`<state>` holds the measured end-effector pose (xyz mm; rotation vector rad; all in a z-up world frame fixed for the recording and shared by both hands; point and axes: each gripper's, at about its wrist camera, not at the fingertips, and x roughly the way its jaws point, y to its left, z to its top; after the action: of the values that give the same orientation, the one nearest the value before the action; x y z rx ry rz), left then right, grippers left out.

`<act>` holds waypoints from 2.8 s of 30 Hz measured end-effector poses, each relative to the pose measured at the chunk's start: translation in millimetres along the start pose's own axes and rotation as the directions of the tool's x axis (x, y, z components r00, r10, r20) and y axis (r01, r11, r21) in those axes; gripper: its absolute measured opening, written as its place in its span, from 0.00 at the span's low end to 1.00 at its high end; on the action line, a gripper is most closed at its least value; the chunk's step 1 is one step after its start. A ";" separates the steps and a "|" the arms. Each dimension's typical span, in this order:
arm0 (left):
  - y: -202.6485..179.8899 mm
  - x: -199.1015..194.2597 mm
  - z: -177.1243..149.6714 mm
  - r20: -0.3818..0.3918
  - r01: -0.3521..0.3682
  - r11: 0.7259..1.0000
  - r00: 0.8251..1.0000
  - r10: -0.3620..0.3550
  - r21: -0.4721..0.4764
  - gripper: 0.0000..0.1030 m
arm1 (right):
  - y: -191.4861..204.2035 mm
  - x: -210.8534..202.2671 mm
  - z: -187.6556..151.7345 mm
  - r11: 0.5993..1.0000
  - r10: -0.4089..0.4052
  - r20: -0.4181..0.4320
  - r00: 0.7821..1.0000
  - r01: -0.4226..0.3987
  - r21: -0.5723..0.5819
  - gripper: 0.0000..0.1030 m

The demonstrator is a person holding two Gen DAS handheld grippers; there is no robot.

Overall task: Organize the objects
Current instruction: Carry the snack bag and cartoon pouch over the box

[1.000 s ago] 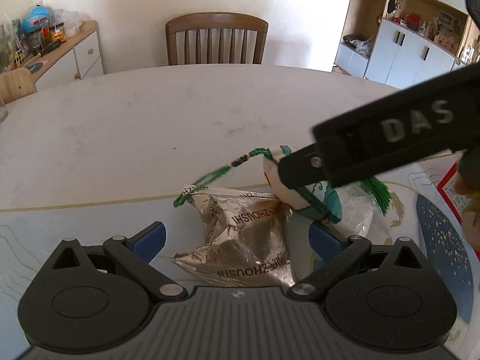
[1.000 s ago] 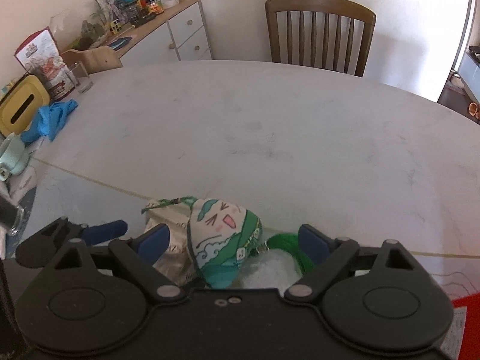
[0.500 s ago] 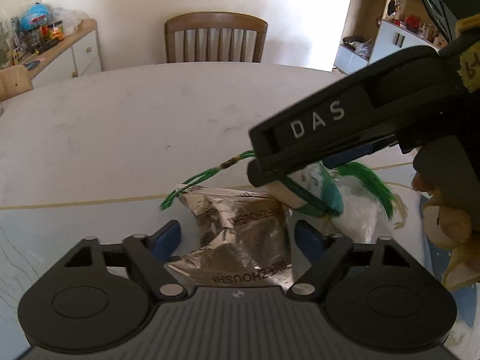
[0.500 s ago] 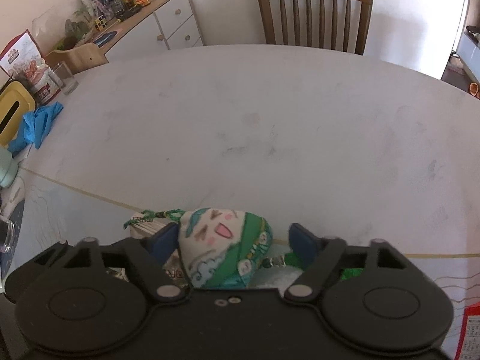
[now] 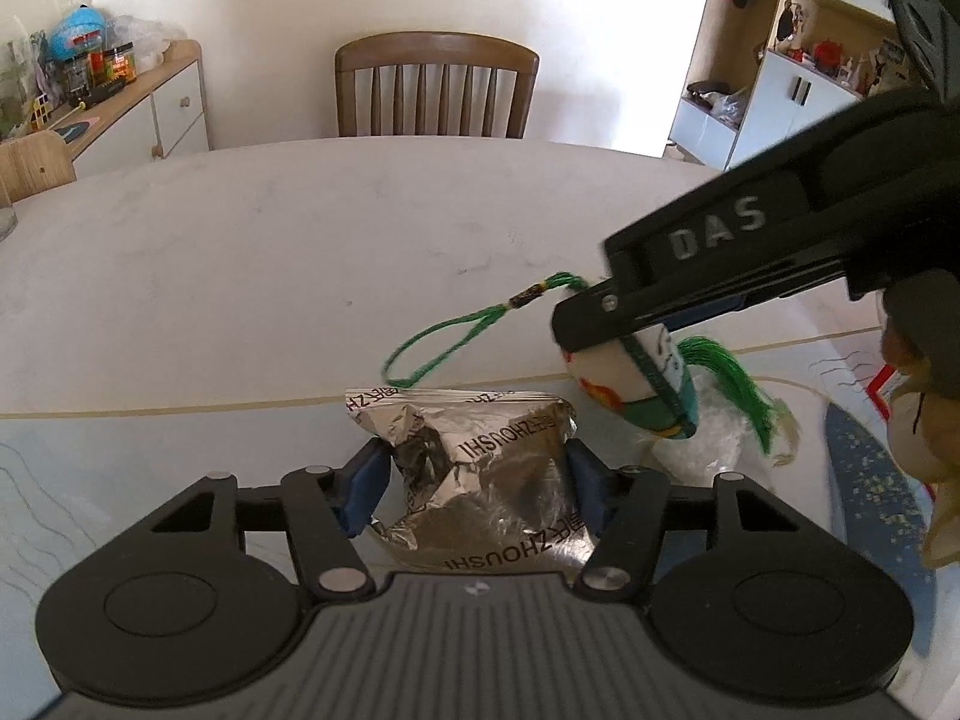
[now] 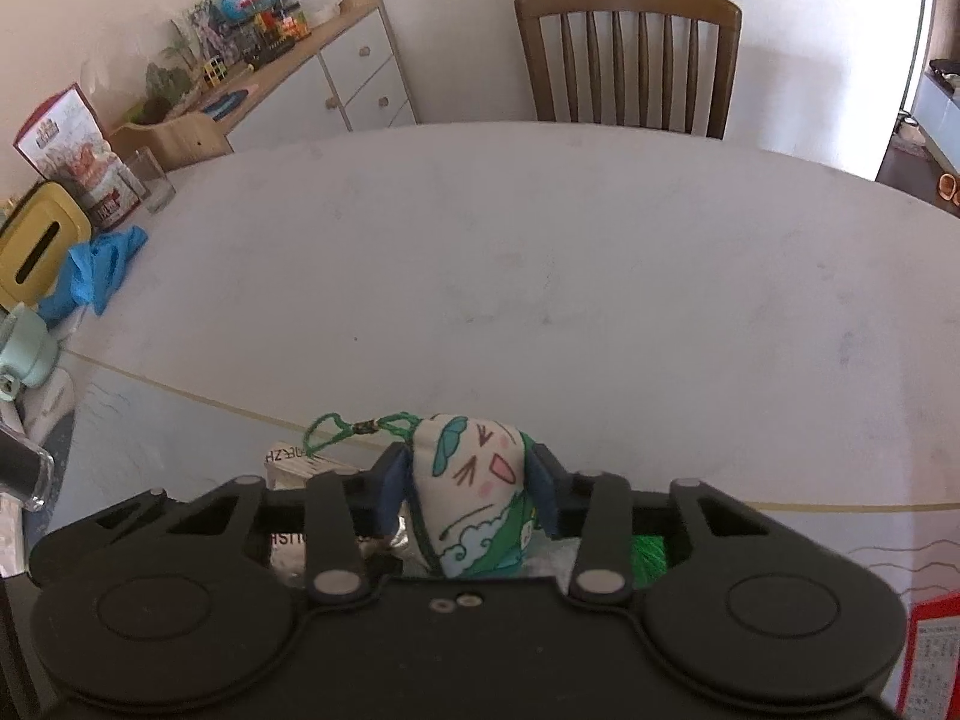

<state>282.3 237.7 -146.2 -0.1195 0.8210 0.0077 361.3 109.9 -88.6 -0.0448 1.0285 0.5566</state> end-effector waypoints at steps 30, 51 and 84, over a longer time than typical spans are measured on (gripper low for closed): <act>-59.9 -119.4 43.3 -0.012 0.080 0.997 0.997 -0.080 0.014 0.61 | -58.4 -183.3 -55.6 0.995 0.048 0.167 0.985 -0.062 0.075 0.38; -219.9 -137.7 71.6 -0.025 0.183 0.970 0.983 -0.181 0.159 0.61 | -188.0 -287.1 -90.7 0.988 -0.054 0.258 0.965 0.014 0.155 0.38; -414.3 -10.7 34.0 -0.193 0.214 0.912 0.969 -0.153 0.350 0.61 | -328.4 -224.4 -146.3 0.958 -0.225 0.052 0.973 0.212 0.193 0.39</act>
<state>321.8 -169.8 -72.6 0.1610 0.9572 -0.3388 307.5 -309.0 -53.9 0.0267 0.9853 0.2573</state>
